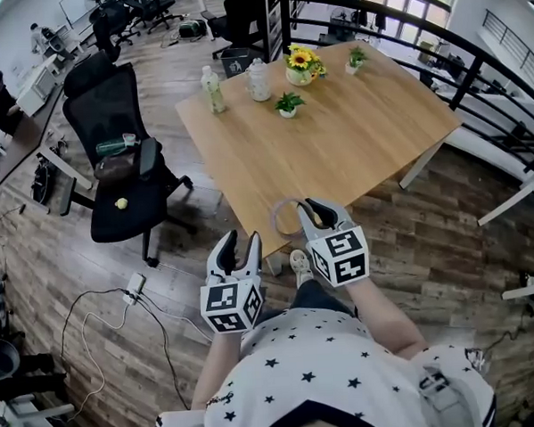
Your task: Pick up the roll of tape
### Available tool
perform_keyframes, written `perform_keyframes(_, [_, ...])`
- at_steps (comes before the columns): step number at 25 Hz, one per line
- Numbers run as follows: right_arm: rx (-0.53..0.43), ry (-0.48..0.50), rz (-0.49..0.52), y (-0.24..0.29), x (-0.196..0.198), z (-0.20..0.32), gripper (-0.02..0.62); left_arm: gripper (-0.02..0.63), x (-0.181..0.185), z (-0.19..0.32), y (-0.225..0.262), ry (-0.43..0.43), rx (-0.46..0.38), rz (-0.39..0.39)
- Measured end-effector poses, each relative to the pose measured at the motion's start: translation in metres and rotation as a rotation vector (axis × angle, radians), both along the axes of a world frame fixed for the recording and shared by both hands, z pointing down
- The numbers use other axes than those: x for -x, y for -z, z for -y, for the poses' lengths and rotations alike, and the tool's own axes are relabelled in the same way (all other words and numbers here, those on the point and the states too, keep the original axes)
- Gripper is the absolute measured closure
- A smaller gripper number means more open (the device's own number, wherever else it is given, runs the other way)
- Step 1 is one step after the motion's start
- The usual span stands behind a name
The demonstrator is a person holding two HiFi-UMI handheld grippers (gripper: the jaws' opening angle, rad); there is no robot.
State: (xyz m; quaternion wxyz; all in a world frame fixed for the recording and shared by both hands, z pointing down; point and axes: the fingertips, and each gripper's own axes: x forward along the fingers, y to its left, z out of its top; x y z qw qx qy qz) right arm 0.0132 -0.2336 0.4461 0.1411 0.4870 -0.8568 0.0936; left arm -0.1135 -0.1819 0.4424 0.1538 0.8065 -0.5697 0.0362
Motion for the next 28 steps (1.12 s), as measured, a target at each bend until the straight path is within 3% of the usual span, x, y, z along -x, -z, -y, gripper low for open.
perform_keyframes(28, [-0.042,-0.013,0.023,0.014,0.006,-0.008,0.535,0.43,0.009,-0.001,-0.002,0.004,0.009,-0.015])
